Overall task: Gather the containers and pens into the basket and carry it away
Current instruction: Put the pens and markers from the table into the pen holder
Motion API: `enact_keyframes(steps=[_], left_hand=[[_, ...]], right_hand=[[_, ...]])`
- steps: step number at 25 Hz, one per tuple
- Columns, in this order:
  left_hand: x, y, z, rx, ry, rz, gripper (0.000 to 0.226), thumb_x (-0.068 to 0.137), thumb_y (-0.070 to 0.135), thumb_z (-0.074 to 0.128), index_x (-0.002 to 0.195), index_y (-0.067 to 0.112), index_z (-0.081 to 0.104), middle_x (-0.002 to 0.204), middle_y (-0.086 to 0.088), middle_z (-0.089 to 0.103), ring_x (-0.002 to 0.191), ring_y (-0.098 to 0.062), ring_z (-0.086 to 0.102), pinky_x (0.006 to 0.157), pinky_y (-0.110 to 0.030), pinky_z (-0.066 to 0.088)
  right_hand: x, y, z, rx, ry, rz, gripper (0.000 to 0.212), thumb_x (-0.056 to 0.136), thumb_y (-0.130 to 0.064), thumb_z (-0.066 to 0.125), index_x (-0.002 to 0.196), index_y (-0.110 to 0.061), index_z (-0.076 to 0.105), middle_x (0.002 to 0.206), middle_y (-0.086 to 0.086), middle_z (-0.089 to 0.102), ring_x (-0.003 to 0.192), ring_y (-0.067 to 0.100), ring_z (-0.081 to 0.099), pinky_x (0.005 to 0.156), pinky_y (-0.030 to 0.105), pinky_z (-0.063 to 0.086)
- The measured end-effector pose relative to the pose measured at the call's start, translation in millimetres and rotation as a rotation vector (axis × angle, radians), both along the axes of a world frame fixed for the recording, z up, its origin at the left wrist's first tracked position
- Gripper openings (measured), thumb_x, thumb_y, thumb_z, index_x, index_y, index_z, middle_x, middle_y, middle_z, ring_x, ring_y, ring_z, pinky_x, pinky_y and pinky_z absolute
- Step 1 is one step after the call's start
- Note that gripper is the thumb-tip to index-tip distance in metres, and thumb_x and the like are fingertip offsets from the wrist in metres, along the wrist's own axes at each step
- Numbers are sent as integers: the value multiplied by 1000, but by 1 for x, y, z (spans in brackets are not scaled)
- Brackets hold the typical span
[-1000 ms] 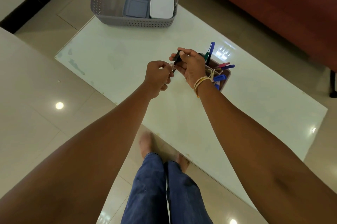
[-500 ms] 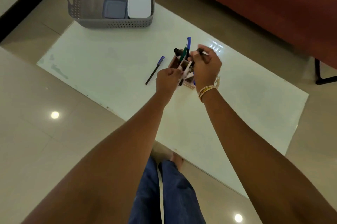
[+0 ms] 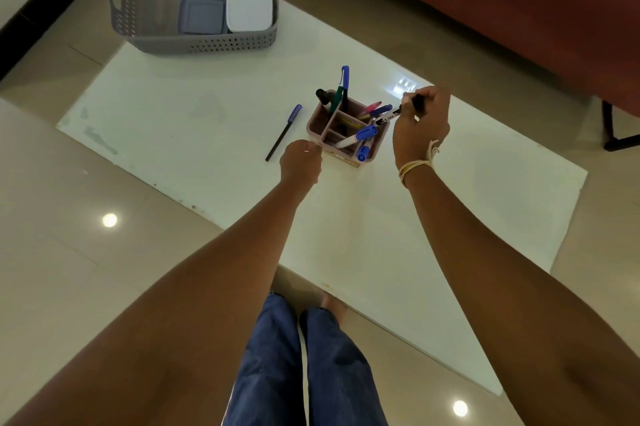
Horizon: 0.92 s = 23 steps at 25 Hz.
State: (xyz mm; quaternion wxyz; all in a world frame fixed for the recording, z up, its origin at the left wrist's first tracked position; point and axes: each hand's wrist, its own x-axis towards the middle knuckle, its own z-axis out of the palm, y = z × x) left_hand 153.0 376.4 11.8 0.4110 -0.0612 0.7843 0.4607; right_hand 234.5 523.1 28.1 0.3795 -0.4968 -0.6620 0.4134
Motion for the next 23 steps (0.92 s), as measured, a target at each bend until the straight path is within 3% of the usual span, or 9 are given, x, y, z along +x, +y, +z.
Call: enact_keyframes(steps=[5, 7, 9, 14, 18, 21, 23], left_hand=[[-9, -6, -7, -60, 36, -67, 30, 98, 22, 43, 69, 24, 45, 82, -3, 56, 80, -25, 58, 79, -43, 56], [-12, -10, -11, -75, 41, -77, 31, 99, 24, 44, 68, 23, 46, 77, -1, 53, 69, -21, 55, 69, -36, 54], [-14, -15, -16, -90, 37, -85, 31, 99, 26, 44, 68, 22, 46, 74, 0, 52, 65, -19, 53, 70, -36, 53], [-16, -24, -24, -175, 58, -85, 35, 100, 26, 43, 66, 19, 48, 70, -1, 56, 63, -20, 56, 85, -42, 55], [-29, -30, -25, -162, 55, -54, 31, 99, 22, 44, 67, 23, 47, 72, 1, 54, 63, -17, 55, 78, -41, 56], [-43, -40, -27, -224, 82, -65, 30, 98, 14, 41, 70, 17, 50, 72, -4, 57, 76, -29, 62, 87, -44, 57], [-49, -48, -29, -265, 116, -75, 26, 98, 14, 41, 82, 8, 60, 82, -14, 66, 90, -36, 67, 93, -45, 55]], right_hand=[[5, -4, -24, -88, -187, 200, 23, 85, 8, 57, 92, -13, 53, 94, -1, 65, 78, -3, 62, 65, 0, 49], [7, -3, -27, -86, -238, 248, 18, 86, 2, 62, 96, -13, 58, 105, -1, 65, 87, 2, 62, 81, 10, 55], [8, -4, -31, -35, -289, 270, 19, 85, -4, 67, 102, -10, 63, 120, 4, 59, 102, 9, 59, 93, 21, 54], [16, -22, -33, 118, -400, 211, 17, 81, -29, 69, 85, -12, 70, 95, 2, 45, 88, 18, 52, 78, 28, 52], [-5, -36, -14, 341, -293, 184, 18, 86, -20, 56, 87, -9, 71, 88, 10, 56, 84, 23, 54, 73, 35, 50], [-37, -72, -8, 406, -292, 455, 17, 87, -15, 54, 87, -13, 70, 90, 5, 62, 88, 19, 58, 83, 35, 49], [-58, -98, -19, 252, -393, 709, 21, 90, -11, 51, 101, -9, 68, 99, 7, 66, 94, 22, 63, 87, 33, 51]])
